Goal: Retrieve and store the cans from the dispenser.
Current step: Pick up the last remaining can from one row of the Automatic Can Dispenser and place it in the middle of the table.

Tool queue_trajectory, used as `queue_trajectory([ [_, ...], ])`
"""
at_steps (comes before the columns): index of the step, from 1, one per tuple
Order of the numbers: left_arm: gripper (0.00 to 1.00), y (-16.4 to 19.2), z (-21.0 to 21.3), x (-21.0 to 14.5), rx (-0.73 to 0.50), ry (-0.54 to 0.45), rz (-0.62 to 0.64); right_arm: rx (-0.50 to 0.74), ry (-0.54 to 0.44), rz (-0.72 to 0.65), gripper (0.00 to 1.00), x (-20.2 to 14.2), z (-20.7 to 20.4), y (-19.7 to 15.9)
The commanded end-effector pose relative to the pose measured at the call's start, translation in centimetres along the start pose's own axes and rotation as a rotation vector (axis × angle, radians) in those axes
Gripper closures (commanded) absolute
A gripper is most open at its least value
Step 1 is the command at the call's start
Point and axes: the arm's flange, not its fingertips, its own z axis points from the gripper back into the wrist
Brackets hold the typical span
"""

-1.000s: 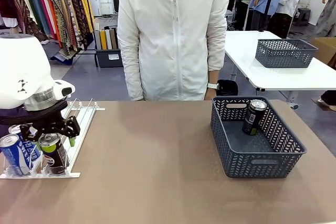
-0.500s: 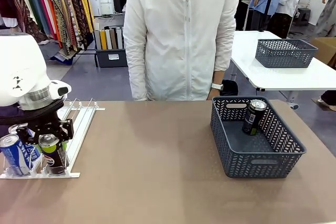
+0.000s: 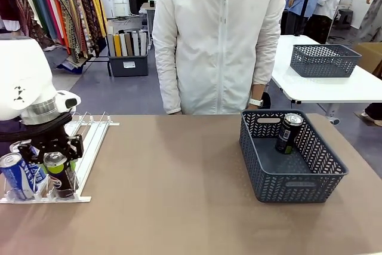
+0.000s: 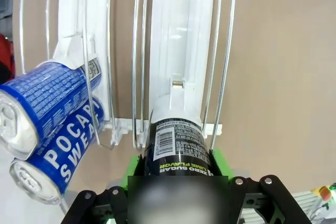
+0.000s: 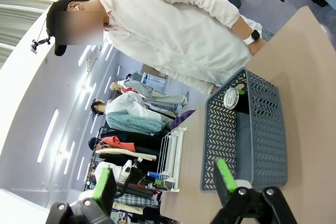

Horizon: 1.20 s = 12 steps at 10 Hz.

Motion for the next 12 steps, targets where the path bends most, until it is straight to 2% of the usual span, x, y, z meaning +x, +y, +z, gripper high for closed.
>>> queue_trajectory([
  [1, 1.0, 1.0, 5.3, -1.7, -0.02, -0.048, 0.001, 0.024, -0.019, 0.005, 0.0, 0.3, -0.1, 0.3],
  [4, 1.0, 3.5, 16.1, -7.0, -0.07, -0.144, -0.013, 0.024, -0.019, 0.005, 0.0, 0.3, -0.1, 0.3],
  [6, 1.0, 5.2, 20.1, -10.3, -0.153, -0.204, -0.046, 0.024, -0.019, 0.005, 0.0, 0.3, -0.1, 0.3],
  [7, 1.0, 6.2, 20.7, -10.8, -0.219, -0.239, -0.004, 0.024, -0.019, 0.005, 0.0, 0.3, -0.1, 0.3],
  [8, 1.0, 4.5, 19.6, -10.1, -0.086, -0.186, -0.012, 0.024, -0.019, 0.005, 0.0, 0.3, -0.1, 0.3],
  [12, 1.0, 4.8, 19.5, -10.7, -0.104, -0.18, -0.009, 0.024, -0.019, 0.005, 0.0, 0.3, -0.1, 0.3],
])
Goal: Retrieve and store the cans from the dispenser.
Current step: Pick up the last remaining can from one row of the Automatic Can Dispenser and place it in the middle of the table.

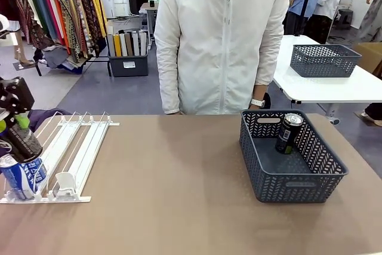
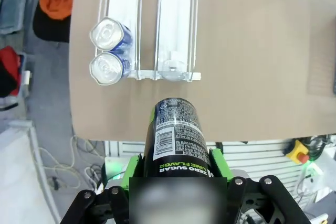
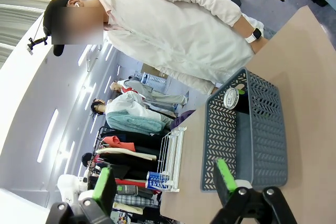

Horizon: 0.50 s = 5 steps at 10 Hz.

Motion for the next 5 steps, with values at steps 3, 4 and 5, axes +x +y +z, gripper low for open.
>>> queue_trajectory([
  [3, 1.0, -7.8, 1.4, 1.7, -0.088, -0.062, 0.006, 0.024, -0.02, 0.005, 0.0, 0.3, 0.0, 0.3],
  [4, 1.0, -13.7, 1.4, 3.0, -0.046, -0.099, -0.075, 0.024, -0.02, 0.005, 0.0, 0.3, 0.0, 0.3],
  [5, 1.0, -20.2, 0.5, 4.3, -0.037, -0.125, -0.146, 0.024, -0.02, 0.005, 0.0, 0.3, 0.0, 0.3],
])
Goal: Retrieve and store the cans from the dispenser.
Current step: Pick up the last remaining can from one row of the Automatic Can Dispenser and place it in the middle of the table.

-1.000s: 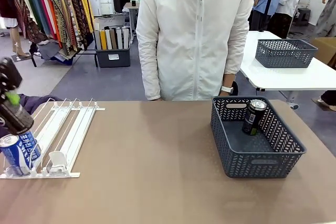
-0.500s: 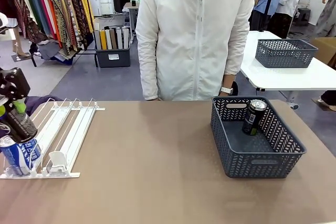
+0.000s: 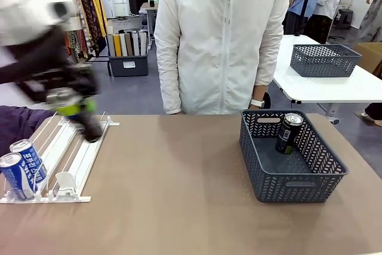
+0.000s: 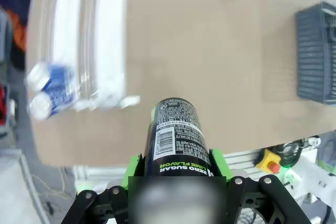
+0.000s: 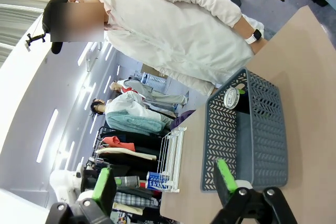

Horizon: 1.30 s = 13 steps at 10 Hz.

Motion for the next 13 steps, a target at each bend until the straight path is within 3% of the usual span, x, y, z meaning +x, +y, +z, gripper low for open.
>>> queue_trajectory([
  [1, 1.0, -9.7, -2.4, 5.3, -0.004, -0.021, -0.135, 0.024, -0.02, 0.004, 0.0, 0.3, -0.1, 0.2],
  [3, 1.0, -17.8, -7.8, 6.2, -0.048, 0.032, -0.266, 0.024, -0.02, 0.004, 0.0, 0.3, -0.1, 0.2],
  [5, 1.0, -21.8, -13.5, 6.6, 0.005, 0.092, -0.328, 0.024, -0.02, 0.004, 0.0, 0.3, -0.1, 0.2],
  [7, 1.0, -23.3, -18.4, 7.4, 0.067, 0.197, -0.324, 0.024, -0.02, 0.004, 0.0, 0.3, -0.1, 0.2],
  [9, 1.0, -23.2, -21.5, 7.5, 0.115, 0.236, -0.311, 0.024, -0.02, 0.004, 0.0, 0.3, -0.1, 0.2],
  [13, 1.0, -21.9, -24.7, 6.5, 0.116, 0.306, -0.303, 0.024, -0.02, 0.004, 0.0, 0.3, -0.1, 0.2],
])
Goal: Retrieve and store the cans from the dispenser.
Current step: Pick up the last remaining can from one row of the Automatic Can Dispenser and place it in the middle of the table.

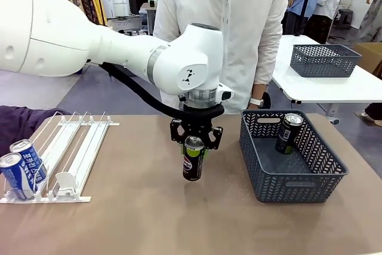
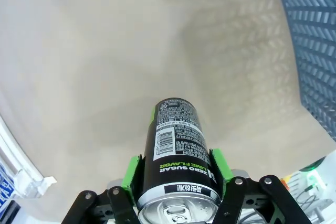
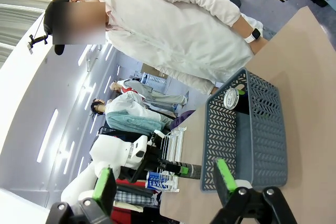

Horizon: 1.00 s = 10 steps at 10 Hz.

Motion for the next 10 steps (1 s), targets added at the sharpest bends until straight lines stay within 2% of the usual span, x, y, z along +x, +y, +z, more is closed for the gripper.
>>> queue_trajectory([
  [1, 1.0, 0.6, 0.3, 0.0, -0.019, 0.012, 0.018, 0.025, -0.019, 0.003, 0.0, 0.3, -0.1, 0.2],
  [2, 0.85, 0.6, 0.2, -0.1, -0.021, 0.015, 0.021, 0.025, -0.019, 0.003, 0.0, 0.3, -0.1, 0.2],
  [3, 0.33, 0.6, 0.1, 0.0, -0.022, 0.016, 0.021, 0.025, -0.019, 0.003, 0.0, 0.3, -0.1, 0.2],
  [4, 0.0, 0.7, 0.2, 0.0, -0.02, 0.015, 0.019, 0.025, -0.019, 0.003, 0.0, 0.3, -0.1, 0.2],
  [6, 0.0, 1.1, 0.6, -0.3, -0.02, -0.013, 0.032, 0.025, -0.019, 0.003, 0.0, 0.3, -0.1, 0.2],
  [7, 0.0, 2.2, 2.0, -1.1, -0.048, -0.057, 0.064, 0.025, -0.019, 0.003, 0.0, 0.3, -0.1, 0.2],
  [8, 0.0, 4.0, 4.4, -2.7, -0.08, -0.118, 0.101, 0.025, -0.019, 0.003, 0.0, 0.3, -0.1, 0.2],
  [10, 0.0, 9.8, 9.7, -7.5, -0.189, -0.227, 0.175, 0.025, -0.019, 0.003, 0.0, 0.3, -0.1, 0.2],
])
